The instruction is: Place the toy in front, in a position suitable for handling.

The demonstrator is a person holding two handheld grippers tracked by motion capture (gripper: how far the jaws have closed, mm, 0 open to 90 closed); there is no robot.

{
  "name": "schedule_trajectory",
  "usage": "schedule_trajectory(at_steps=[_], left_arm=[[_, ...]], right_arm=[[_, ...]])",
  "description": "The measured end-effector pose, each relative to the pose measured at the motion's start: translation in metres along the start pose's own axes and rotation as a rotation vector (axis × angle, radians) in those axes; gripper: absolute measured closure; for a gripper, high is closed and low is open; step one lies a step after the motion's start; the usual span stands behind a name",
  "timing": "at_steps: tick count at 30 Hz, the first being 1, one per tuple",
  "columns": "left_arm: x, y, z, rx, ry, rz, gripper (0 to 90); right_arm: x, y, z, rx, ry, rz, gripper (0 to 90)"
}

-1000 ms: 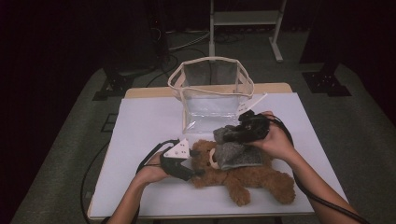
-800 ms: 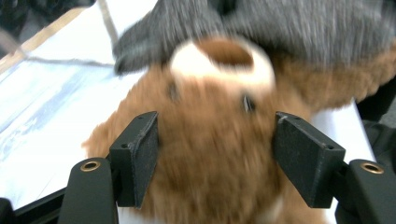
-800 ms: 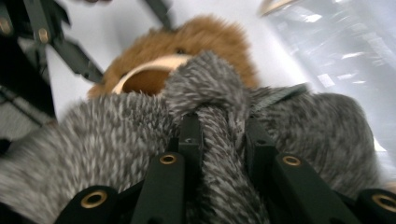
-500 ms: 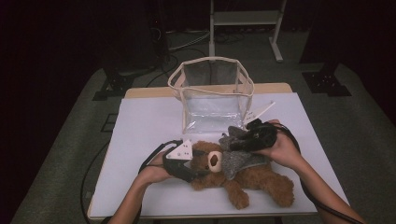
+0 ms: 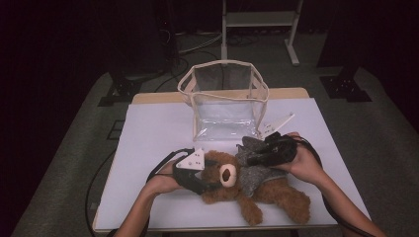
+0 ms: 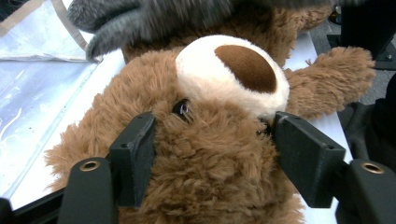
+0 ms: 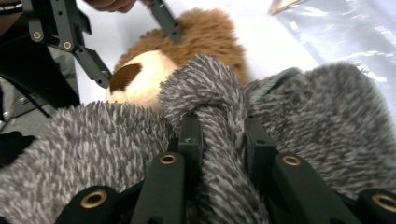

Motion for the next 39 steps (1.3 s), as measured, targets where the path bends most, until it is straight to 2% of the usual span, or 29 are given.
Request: schedule_trajectory(at_steps=[4,6,8,9,11,14,19,20,21,22,27,29,33,34,36,37,39], left_arm=[[0.001,0.001,-0.004,-0.023,0.003,0.004,33.2],[0.003,-0.001,-0.007,-0.015,0.012,0.001,33.7],[0.006,-0.003,-0.01,0.001,0.038,-0.008,31.2],[0.01,-0.006,-0.01,0.024,0.078,-0.022,29.6],[0.013,-0.006,-0.009,0.012,0.094,-0.033,29.5],[0.014,-0.004,-0.002,-0.018,0.045,-0.013,29.8],[0.011,0.0,0.0,-0.037,0.029,-0.014,32.1],[0.011,0.0,0.0,-0.04,0.028,-0.017,32.1],[0.011,0.0,0.0,-0.046,0.026,-0.014,32.2],[0.011,0.0,0.0,-0.046,0.026,-0.014,32.2],[0.012,0.0,-0.001,-0.053,0.013,0.004,32.2],[0.012,0.001,-0.001,-0.053,0.01,0.005,32.2],[0.012,0.001,-0.001,-0.055,0.011,0.0,32.2],[0.012,0.001,-0.001,-0.055,0.009,0.001,32.1],[0.013,0.001,-0.002,-0.055,0.007,0.006,32.1],[0.014,0.0,-0.002,-0.055,0.006,0.006,32.1],[0.016,-0.002,-0.004,-0.055,0.013,0.004,32.0]], right_arm=[[-0.002,0.008,-0.017,-0.035,0.033,0.017,72.8],[-0.006,0.009,-0.015,-0.035,0.023,0.024,72.7],[-0.015,0.005,-0.003,-0.027,0.008,0.018,72.5],[-0.017,0.003,-0.001,-0.016,0.015,0.019,72.5],[-0.018,0.001,0.0,0.001,0.026,0.022,72.5],[-0.022,-0.003,-0.003,-0.006,0.049,0.005,72.5],[-0.035,0.005,-0.025,-0.02,0.073,0.036,72.5],[-0.038,0.007,-0.031,-0.033,0.079,0.045,72.5],[-0.045,0.01,-0.046,-0.061,0.093,0.064,72.5],[-0.045,0.01,-0.046,-0.061,0.093,0.064,72.5],[-0.06,0.016,-0.088,-0.117,0.146,0.109,72.5],[-0.066,0.017,-0.099,-0.128,0.163,0.125,72.4],[-0.068,0.017,-0.092,-0.115,0.155,0.129,72.4],[-0.068,0.015,-0.076,-0.085,0.14,0.124,72.3],[-0.068,0.014,-0.069,-0.075,0.133,0.118,72.4],[-0.063,0.009,-0.05,-0.044,0.118,0.103,72.4],[-0.061,0.008,-0.044,-0.036,0.117,0.097,72.4]])
Point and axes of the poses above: each handheld gripper's, and its own axes: z roughly forward along the jaws, x roughly out of its top, y roughly to its right, the point moved 2 cm from there along z, roughly forward along the jaws, and after that the axes turned 9 degrees about z, right-handed, at the moved point
